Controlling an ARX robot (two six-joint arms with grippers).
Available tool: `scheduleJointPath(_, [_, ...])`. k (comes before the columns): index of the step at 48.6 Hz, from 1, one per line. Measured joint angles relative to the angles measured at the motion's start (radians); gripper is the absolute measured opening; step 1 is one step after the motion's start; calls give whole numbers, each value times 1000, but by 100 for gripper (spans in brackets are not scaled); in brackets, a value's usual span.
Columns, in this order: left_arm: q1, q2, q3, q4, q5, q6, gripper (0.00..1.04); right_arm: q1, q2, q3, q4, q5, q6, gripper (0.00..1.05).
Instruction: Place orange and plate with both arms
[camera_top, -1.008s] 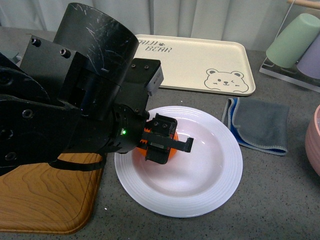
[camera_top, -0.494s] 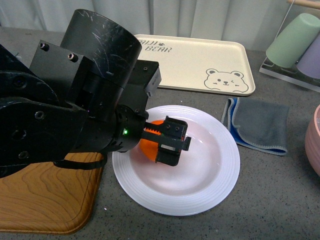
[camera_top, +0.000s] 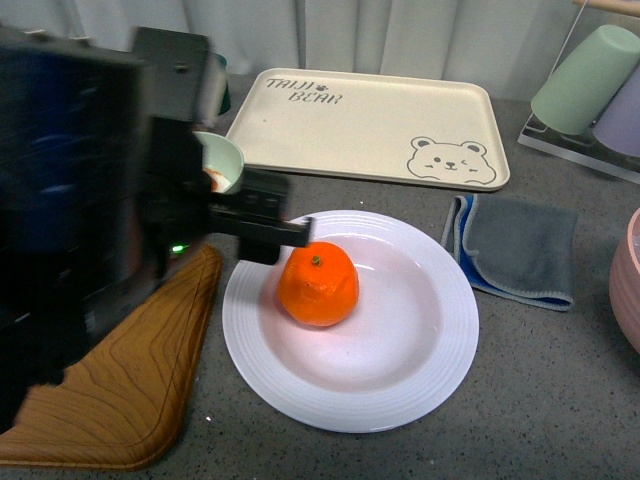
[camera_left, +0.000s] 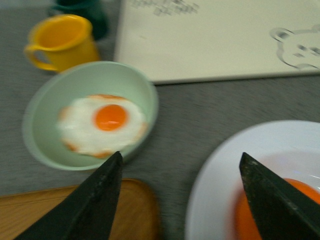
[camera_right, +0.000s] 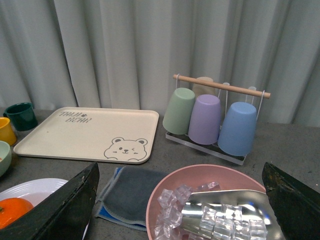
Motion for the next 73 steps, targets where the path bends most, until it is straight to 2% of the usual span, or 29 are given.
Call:
scheduleJointPath(4, [59,-75,-116,214,-20,17,52,0,0,0,0,0,0,95])
scheduleJointPath(9, [133,-225,-251,363,47,23,27,0,0,0,0,-2,0,95])
scheduleJointPath(14, [204,-379,-382,339,102,28,5,0,0,0,0,-1,0,95])
scheduleJointPath(15, [214,-402,-396,330,110,25,4,0,0,0,0,-1,0,95])
scheduleJointPath(31, [320,-733,-521,127,222,33,4,0,0,0,0,-1,0,95])
scheduleJointPath(35, [345,-838,-540,42,248,34,4,0,0,0,0,-1,0,95])
scheduleJointPath(39, [367,-996,-539,-130,268,34,4,0,0,0,0,-1,0,95])
scheduleJointPath(44, [385,-1108,-543,-216,284,34,4,0,0,0,0,-1,0,95])
scheduleJointPath(47, [447,-1178,-554,-275,364,34,4,0,0,0,0,-1,0,95])
scheduleJointPath(50, [473,-1236,-554,-330,369,34,4,0,0,0,0,-1,0,95])
scheduleJointPath(61, [477,-1432,-555,-504,374,34,4,0,0,0,0,-1,0,95])
scheduleJointPath(73, [477,-1556,-555,-621,374,34,4,0,0,0,0,-1,0,95])
